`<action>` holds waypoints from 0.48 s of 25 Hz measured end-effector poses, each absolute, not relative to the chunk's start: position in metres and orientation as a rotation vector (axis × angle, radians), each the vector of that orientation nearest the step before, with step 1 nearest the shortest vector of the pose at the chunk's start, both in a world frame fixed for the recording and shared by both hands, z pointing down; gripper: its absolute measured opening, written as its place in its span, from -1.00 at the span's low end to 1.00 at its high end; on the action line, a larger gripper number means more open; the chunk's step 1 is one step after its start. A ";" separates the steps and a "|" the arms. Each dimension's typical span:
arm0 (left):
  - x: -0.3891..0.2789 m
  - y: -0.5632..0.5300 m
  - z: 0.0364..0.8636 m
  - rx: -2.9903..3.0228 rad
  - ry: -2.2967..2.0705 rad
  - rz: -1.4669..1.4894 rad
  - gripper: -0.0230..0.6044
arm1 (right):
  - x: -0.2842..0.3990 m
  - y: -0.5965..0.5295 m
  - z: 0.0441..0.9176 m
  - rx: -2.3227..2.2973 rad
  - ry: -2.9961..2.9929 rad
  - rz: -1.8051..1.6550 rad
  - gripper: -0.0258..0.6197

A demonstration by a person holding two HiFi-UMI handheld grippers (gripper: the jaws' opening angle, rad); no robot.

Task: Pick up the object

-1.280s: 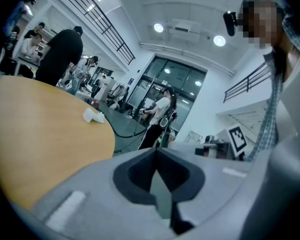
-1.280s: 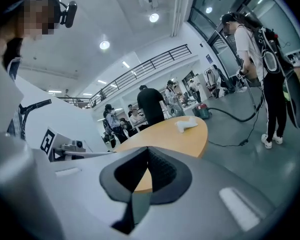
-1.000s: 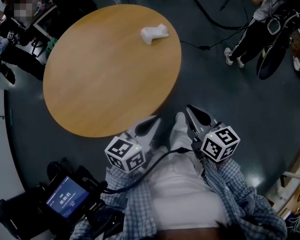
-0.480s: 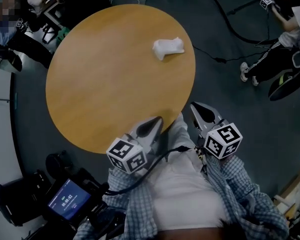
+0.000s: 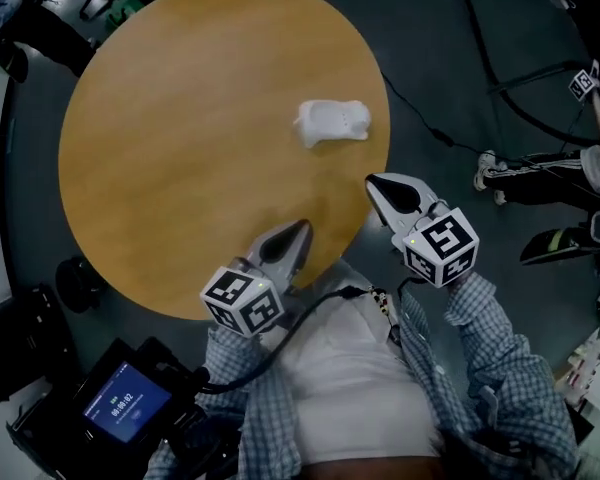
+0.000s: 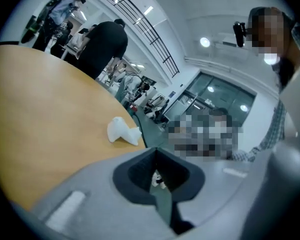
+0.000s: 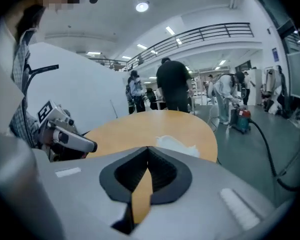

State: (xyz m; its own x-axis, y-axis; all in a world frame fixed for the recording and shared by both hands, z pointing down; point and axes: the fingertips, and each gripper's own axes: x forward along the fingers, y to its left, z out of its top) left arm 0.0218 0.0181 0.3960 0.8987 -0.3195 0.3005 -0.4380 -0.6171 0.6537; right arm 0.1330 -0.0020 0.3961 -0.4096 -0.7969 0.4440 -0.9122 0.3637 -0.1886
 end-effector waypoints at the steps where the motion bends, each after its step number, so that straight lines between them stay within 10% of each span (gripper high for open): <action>1: 0.024 0.014 0.398 2.271 -0.557 0.210 -0.92 | 0.133 -0.011 0.397 1.449 -2.353 0.558 -0.90; 12: 0.046 0.019 0.429 2.087 -0.591 0.217 -0.49 | 0.118 -0.051 0.428 0.704 -2.299 0.404 -0.53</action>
State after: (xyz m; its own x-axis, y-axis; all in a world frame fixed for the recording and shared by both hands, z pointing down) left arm 0.0456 0.0185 0.4288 0.8690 -0.3261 0.3721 -0.4894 -0.4567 0.7429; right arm 0.1181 -0.0508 0.4282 -0.6152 -0.3730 0.6946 -0.5874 0.8045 -0.0882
